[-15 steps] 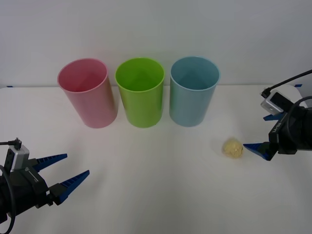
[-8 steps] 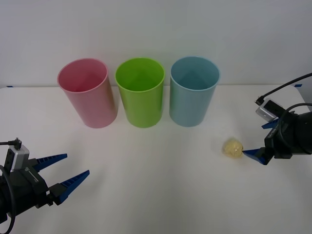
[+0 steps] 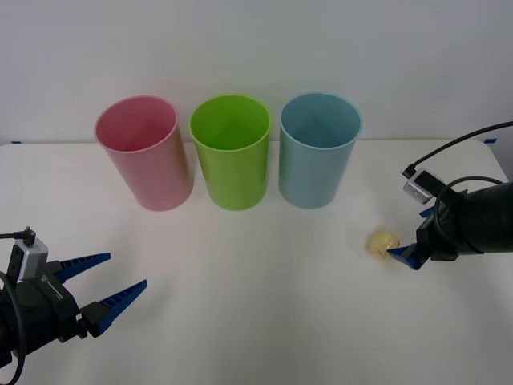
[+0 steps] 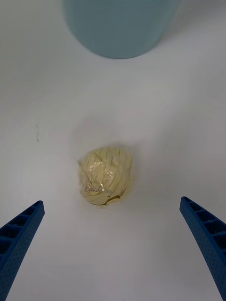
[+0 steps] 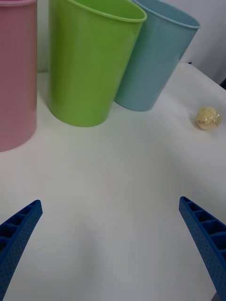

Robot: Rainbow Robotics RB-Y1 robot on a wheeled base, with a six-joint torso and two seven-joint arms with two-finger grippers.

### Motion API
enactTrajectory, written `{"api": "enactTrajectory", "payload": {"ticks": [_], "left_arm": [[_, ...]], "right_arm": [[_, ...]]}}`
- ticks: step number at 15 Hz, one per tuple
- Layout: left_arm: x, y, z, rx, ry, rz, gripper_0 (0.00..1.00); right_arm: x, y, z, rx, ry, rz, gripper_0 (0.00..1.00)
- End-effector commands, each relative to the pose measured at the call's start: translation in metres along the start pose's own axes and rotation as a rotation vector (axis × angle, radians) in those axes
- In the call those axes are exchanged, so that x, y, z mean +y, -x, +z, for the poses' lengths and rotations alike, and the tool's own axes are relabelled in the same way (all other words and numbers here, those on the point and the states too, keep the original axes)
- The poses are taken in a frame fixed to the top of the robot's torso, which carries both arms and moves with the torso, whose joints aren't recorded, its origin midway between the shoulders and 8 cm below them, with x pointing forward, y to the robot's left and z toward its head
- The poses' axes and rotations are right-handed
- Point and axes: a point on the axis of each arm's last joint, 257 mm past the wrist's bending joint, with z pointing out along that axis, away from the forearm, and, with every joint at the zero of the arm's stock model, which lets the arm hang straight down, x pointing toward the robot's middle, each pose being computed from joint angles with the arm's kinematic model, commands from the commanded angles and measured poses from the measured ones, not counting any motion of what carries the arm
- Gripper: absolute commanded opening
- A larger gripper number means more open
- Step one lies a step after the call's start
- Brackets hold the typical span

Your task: Put cans in the blue bin and PET bottles in the pink bin and trash in the green bin.

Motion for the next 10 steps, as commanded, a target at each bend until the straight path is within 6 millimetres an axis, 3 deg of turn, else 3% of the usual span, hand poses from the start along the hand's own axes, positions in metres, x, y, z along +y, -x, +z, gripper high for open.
{"api": "enactTrajectory", "payload": {"ticks": [1,7,10], "left_arm": [[0.000,0.000,0.000,0.000,0.000,0.000,1.00],[0.000,0.000,0.000,0.000,0.000,0.000,1.00],[0.000,0.000,0.000,0.000,0.000,0.000,1.00]], "right_arm": [[0.007,-0.010,0.016,0.042,0.035,0.007,1.00],[0.006,-0.025,0.033,0.101,0.055,0.012,1.00],[0.003,-0.023,0.045,0.090,0.048,0.014,1.00]]}}
